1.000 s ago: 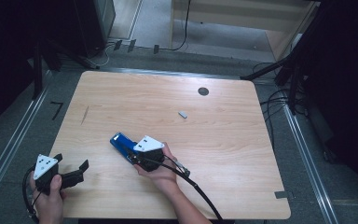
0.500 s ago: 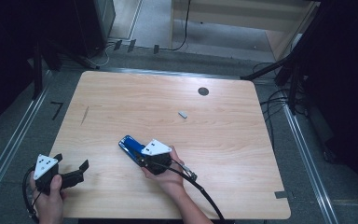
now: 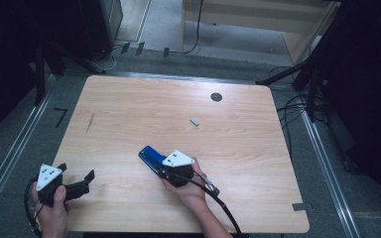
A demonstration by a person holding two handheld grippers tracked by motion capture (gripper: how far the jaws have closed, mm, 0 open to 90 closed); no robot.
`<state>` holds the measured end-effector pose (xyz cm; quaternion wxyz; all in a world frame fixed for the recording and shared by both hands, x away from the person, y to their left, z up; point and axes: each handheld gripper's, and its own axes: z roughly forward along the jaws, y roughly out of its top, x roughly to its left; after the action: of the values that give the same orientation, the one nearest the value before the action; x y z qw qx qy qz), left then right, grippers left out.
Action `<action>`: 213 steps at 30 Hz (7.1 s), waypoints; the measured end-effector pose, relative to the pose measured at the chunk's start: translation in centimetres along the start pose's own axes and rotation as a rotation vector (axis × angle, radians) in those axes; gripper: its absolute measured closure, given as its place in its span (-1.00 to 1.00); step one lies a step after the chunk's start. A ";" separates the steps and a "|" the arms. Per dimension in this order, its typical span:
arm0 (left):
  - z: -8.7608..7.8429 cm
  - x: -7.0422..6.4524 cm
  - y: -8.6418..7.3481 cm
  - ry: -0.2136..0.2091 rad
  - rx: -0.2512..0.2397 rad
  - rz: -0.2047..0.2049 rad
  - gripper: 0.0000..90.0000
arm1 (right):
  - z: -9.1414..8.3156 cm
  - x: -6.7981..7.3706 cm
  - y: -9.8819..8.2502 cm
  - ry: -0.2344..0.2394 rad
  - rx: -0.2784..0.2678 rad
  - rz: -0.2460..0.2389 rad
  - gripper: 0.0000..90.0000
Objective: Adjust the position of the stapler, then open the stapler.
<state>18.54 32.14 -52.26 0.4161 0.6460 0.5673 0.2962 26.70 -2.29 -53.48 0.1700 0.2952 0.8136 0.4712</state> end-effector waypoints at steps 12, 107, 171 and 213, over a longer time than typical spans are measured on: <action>0.0 0.0 0.0 0.003 0.005 0.005 -1.00 | -1.8 -1.8 -1.2 -0.028 -0.003 0.024 0.50; 0.0 -3.9 1.0 -0.079 0.012 0.096 -0.82 | -11.3 -3.3 -5.9 0.067 -0.061 0.090 -0.31; 5.4 -20.0 0.0 -0.600 0.082 0.309 1.00 | -13.8 -3.4 -8.3 0.041 -0.042 0.132 0.30; 6.9 -21.3 0.3 -0.532 0.212 0.374 1.00 | -12.2 -2.9 -7.4 0.069 0.025 0.148 1.00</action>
<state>20.72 9.92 -53.35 0.4185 0.8332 0.3381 0.1276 19.76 -15.12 -53.81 0.1028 0.3400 0.8007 0.4823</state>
